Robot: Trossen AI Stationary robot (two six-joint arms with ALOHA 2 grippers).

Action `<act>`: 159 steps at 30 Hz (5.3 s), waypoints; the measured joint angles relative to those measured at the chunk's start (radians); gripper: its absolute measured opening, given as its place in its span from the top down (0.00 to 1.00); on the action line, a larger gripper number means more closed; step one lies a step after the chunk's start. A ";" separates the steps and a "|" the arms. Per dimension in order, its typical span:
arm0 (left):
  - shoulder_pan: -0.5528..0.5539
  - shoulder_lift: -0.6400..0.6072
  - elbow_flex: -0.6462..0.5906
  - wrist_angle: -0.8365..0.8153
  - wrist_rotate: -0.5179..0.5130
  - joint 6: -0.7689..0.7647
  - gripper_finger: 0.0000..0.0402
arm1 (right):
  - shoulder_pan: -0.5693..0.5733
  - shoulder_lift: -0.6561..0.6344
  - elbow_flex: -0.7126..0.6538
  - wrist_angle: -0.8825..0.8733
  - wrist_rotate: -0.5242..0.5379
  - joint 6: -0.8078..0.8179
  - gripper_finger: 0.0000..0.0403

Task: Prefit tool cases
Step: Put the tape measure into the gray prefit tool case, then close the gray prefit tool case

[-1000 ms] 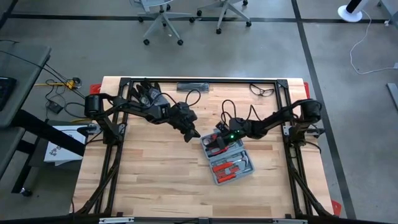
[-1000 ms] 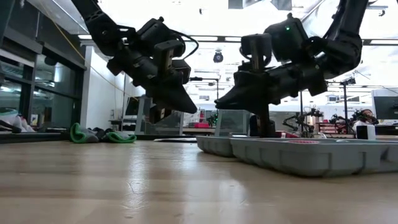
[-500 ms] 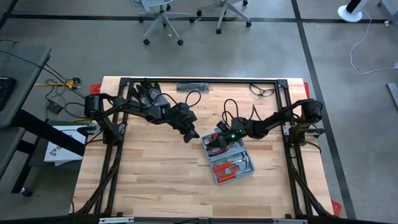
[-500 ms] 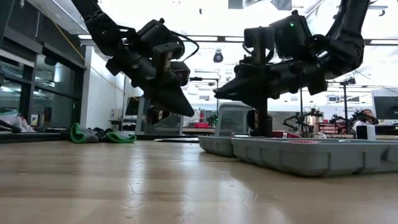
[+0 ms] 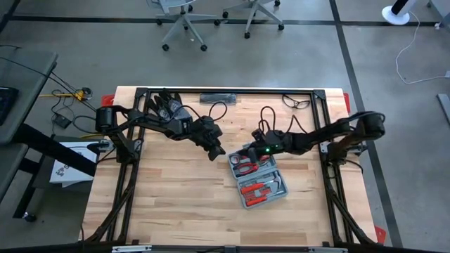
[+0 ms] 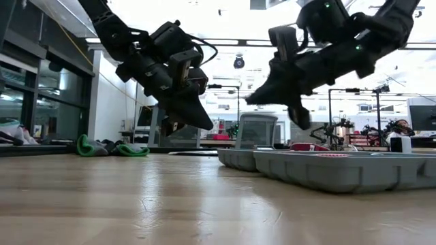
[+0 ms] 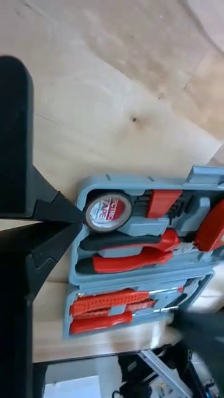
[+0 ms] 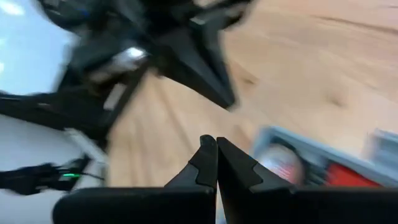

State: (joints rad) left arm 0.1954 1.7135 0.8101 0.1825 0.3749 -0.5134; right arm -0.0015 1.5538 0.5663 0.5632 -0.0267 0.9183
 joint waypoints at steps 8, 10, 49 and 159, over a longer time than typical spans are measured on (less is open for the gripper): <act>0.000 0.000 0.000 0.000 -0.005 0.010 1.00 | 0.042 -0.025 0.000 -0.084 0.085 -0.001 1.00; 0.000 0.000 0.000 0.000 -0.006 0.010 1.00 | 0.048 -0.024 0.000 -0.084 0.098 0.000 1.00; 0.002 0.000 0.000 -0.025 -0.003 0.026 1.00 | 0.030 0.169 -0.201 0.562 0.064 0.121 1.00; 0.051 0.213 0.034 0.132 0.138 -0.161 1.00 | 0.087 -0.167 -0.188 -0.393 -0.009 0.341 1.00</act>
State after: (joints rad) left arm 0.2464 1.9266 0.8441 0.3141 0.5126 -0.6740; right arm 0.0853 1.3867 0.3779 0.1707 -0.0357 1.2596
